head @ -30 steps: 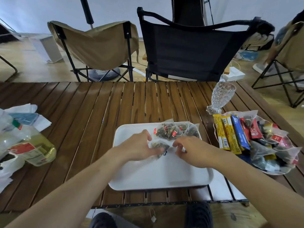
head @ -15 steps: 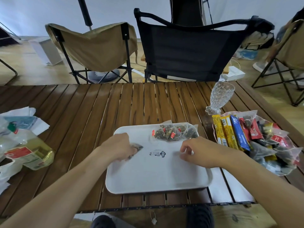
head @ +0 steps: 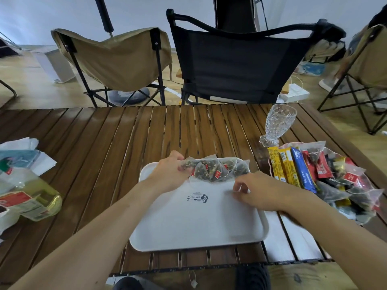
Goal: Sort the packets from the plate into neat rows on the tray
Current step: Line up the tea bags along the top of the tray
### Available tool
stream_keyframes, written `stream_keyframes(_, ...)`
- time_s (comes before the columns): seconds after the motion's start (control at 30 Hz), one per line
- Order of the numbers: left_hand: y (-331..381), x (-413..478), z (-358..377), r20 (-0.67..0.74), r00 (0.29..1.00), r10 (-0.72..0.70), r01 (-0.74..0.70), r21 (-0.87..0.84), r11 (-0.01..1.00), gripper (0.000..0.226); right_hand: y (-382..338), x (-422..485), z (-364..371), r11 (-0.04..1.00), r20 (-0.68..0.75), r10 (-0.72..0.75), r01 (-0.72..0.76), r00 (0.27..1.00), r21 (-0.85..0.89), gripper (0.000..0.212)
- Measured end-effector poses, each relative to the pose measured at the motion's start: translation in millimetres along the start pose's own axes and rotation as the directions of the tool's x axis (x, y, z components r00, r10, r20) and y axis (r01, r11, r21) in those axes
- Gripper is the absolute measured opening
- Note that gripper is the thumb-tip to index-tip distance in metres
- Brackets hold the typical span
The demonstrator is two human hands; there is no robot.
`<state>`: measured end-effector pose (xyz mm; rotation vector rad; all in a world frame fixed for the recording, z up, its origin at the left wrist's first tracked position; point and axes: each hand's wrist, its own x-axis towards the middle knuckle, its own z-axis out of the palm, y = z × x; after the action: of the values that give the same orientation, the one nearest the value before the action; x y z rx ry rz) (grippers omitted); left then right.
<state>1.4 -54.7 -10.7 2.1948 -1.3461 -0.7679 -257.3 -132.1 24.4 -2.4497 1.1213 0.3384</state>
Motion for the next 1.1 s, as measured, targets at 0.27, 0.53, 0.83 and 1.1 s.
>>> stream_keyframes(0.27, -14, -17, -3, 0.048, 0.999, 0.002, -0.005, 0.073, 0.997, 0.045, 3, 3, 2, 1.0, -0.051, -0.003, 0.003, 0.999, -0.004, 0.025)
stream_keyframes(0.53, -10, -6, 19, -0.008, 0.995, 0.096, -0.094, 0.132, 0.987, 0.027, -1, 9, 4, 1.0, -0.07, -0.012, 0.011, 0.997, -0.011, 0.039)
stream_keyframes(0.83, -12, -8, 14, 0.022, 0.994, 0.11, -0.112, 0.099, 0.989, 0.03, 1, 11, 5, 0.999, -0.064, -0.021, 0.018, 0.998, -0.047, 0.04)
stream_keyframes(1.1, -15, -20, -1, -0.003, 0.991, 0.137, -0.134, 0.158, 0.978, 0.024, 7, 0, -4, 0.999, -0.096, -0.032, 0.034, 0.995, 0.019, 0.026)
